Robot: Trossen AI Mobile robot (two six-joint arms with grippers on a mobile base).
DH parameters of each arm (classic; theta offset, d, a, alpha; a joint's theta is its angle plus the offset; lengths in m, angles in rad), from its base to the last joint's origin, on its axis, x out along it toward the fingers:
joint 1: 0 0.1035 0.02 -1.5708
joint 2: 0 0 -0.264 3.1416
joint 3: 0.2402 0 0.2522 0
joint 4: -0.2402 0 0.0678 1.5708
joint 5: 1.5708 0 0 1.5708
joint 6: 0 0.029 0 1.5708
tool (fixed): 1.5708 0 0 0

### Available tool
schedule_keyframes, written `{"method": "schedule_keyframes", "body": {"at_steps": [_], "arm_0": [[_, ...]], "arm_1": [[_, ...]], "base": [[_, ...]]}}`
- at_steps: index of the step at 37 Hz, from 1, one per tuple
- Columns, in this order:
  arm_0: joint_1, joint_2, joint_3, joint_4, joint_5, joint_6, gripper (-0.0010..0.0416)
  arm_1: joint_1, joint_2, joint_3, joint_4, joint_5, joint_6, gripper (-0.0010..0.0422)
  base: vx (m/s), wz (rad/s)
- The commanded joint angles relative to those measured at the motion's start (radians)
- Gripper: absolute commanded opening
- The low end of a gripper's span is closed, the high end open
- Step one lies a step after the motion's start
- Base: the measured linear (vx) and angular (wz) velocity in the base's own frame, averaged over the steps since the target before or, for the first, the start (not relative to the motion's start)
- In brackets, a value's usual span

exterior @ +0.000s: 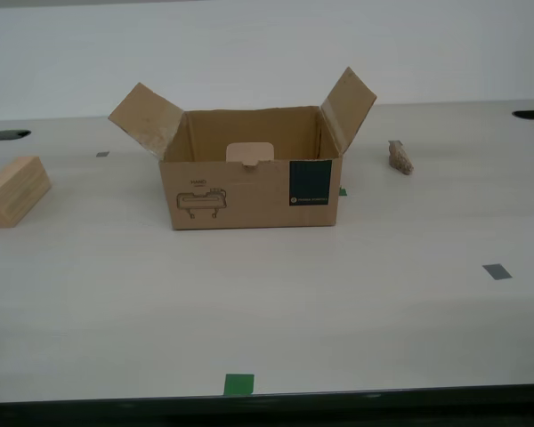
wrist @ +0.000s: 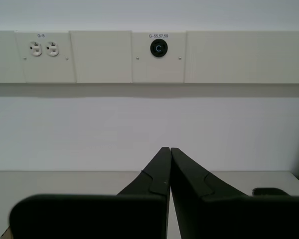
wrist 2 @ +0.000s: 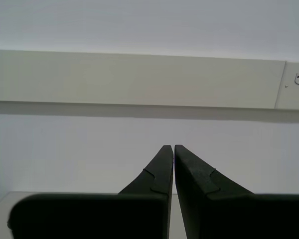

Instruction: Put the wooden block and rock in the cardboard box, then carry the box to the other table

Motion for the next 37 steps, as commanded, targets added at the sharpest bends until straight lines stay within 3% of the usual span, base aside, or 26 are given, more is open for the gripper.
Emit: {"method": "schedule_keyframes", "body": {"at_steps": [1, 12, 21, 29, 37], "arm_0": [[0.000, -0.010, 0.003, -0.029, 0.000, 0.000, 0.0000], [0.002, -0.010, 0.137, -0.263, 0.000, 0.000, 0.0000], [0.004, -0.010, 0.298, -0.576, -0.003, 0.000, 0.0000], [0.005, 0.002, 0.454, -0.827, -0.051, 0.000, 0.0000], [0.005, 0.032, 0.605, -1.051, -0.053, 0.000, 0.0000]], "arm_1": [[-0.001, -0.024, 0.031, -0.070, -0.017, 0.002, -0.0001], [-0.001, -0.036, 0.126, -0.267, -0.029, 0.003, -0.0001], [-0.001, -0.036, 0.215, -0.486, -0.028, 0.001, -0.0001], [-0.001, -0.036, 0.320, -0.721, -0.029, 0.000, 0.0000], [-0.001, -0.033, 0.426, -0.951, -0.028, 0.000, 0.0000]], "base": [[0.000, 0.000], [0.000, 0.000], [0.000, 0.000], [0.000, 0.000], [0.000, 0.000]]}}
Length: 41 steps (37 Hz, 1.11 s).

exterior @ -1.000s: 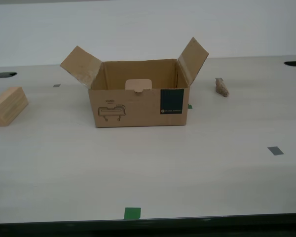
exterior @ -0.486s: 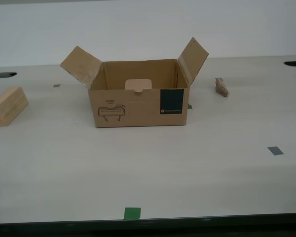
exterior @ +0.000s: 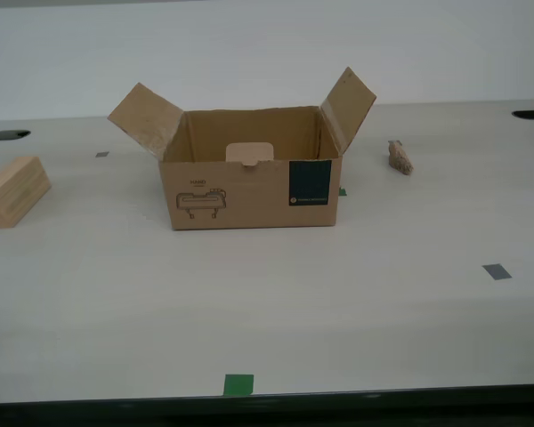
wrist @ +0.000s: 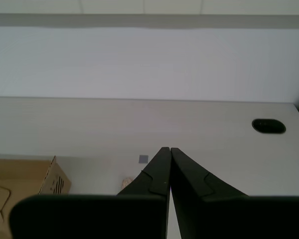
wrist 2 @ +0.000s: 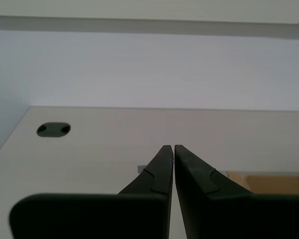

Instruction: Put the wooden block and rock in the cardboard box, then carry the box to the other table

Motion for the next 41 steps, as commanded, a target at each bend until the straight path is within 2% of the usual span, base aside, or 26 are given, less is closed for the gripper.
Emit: {"method": "schedule_keyframes", "body": {"at_steps": [1, 15, 20, 31, 34, 41], "arm_0": [[0.000, 0.013, 0.055, -0.088, -0.005, 0.000, 0.0000], [0.001, 0.112, 0.256, -0.455, -0.007, 0.001, 0.0000], [0.002, 0.142, 0.312, -0.547, -0.007, 0.000, 0.0000], [0.007, 0.183, 0.406, -0.670, -0.011, -0.021, 0.0000], [0.008, 0.187, 0.426, -0.692, -0.033, -0.024, 0.0000], [0.009, 0.187, 0.468, -0.724, -0.038, -0.029, 0.0000]], "arm_1": [[0.000, 0.000, 0.041, -0.083, -0.002, 0.000, 0.0000], [0.001, 0.000, 0.229, -0.480, -0.002, -0.001, 0.0000], [0.002, 0.001, 0.301, -0.620, -0.003, -0.009, 0.0000], [0.003, 0.020, 0.438, -0.874, -0.002, -0.017, 0.0000], [0.004, 0.048, 0.478, -0.959, -0.003, 0.002, 0.0000], [0.007, 0.106, 0.535, -1.063, -0.003, 0.033, 0.0000]], "base": [[0.000, 0.000], [0.000, 0.000], [0.000, 0.000], [0.000, 0.000], [0.000, 0.000], [0.000, 0.000]]}}
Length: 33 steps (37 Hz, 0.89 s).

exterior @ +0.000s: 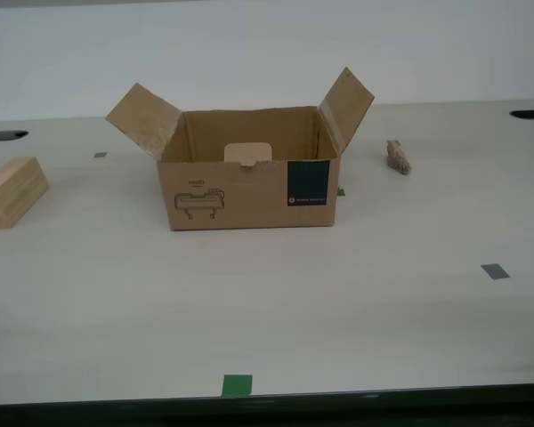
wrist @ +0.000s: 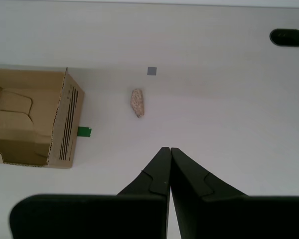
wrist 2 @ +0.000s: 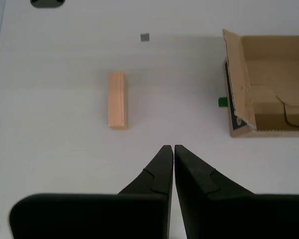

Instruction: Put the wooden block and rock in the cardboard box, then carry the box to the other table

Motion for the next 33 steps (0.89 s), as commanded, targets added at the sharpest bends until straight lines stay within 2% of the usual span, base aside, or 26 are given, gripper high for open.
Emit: {"method": "schedule_keyframes", "body": {"at_steps": [1, 12, 14, 18, 19, 28, 33], "arm_0": [[0.000, 0.000, 0.024, -0.021, -0.005, -0.003, 0.0000], [0.005, 0.073, 0.124, -0.130, -0.009, -0.012, 0.0000], [0.005, 0.090, 0.139, -0.131, -0.009, -0.011, 0.0000], [0.006, 0.127, 0.168, -0.131, -0.013, -0.011, 0.0000], [0.007, 0.137, 0.174, -0.131, -0.014, -0.011, 0.0000], [0.023, 0.221, 0.197, -0.131, -0.015, -0.011, 0.0000], [0.043, 0.256, 0.198, -0.123, -0.015, -0.019, 0.0000]], "arm_1": [[0.003, 0.024, 0.019, -0.039, -0.003, 0.011, 0.0000], [0.008, 0.056, 0.061, -0.112, -0.008, 0.027, 0.0000], [0.011, 0.056, 0.069, -0.114, -0.034, 0.023, 0.0000], [0.015, 0.056, 0.093, -0.134, -0.149, 0.016, 0.0000], [0.019, 0.056, 0.101, -0.144, -0.163, 0.014, 0.0000], [0.035, 0.055, 0.114, -0.159, -0.099, 0.006, 0.0000], [0.037, 0.055, 0.093, -0.154, -0.098, 0.007, 0.0000]], "base": [[0.000, 0.000], [0.000, 0.000], [0.000, 0.000], [0.000, 0.000], [0.000, 0.000], [0.000, 0.000], [0.000, 0.000]]}}
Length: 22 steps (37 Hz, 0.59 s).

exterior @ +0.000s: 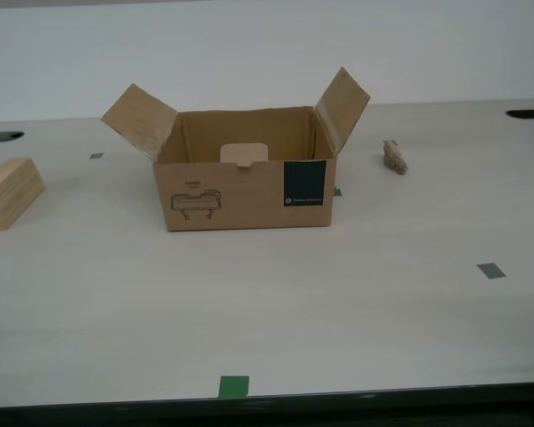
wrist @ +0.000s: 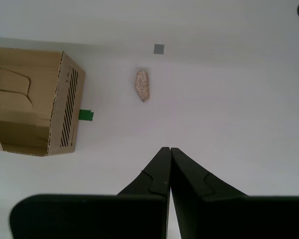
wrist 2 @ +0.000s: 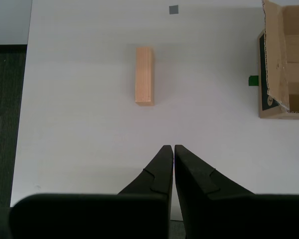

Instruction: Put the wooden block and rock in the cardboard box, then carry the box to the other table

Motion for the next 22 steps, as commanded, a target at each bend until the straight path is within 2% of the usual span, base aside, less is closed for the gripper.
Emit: {"method": "schedule_keyframes", "body": {"at_steps": [1, 13, 18, 22], "arm_0": [[0.015, 0.023, 0.001, 0.005, -0.003, -0.010, 0.0000], [0.038, 0.055, 0.001, 0.018, -0.003, -0.019, 0.0000], [0.038, 0.055, 0.001, 0.022, -0.003, -0.024, 0.0000], [0.039, 0.055, 0.001, 0.027, -0.003, -0.024, 0.0000]], "arm_1": [[0.003, -0.001, -0.020, 0.002, 0.004, -0.001, 0.0000], [0.059, 0.001, -0.071, 0.064, 0.010, 0.029, -0.0001], [0.113, 0.006, -0.071, 0.083, 0.077, 0.069, -0.0001], [0.163, 0.015, -0.072, 0.102, 0.094, 0.087, -0.0001]], "base": [[0.000, 0.000], [0.000, 0.000], [0.000, 0.000], [0.000, 0.000]]}}
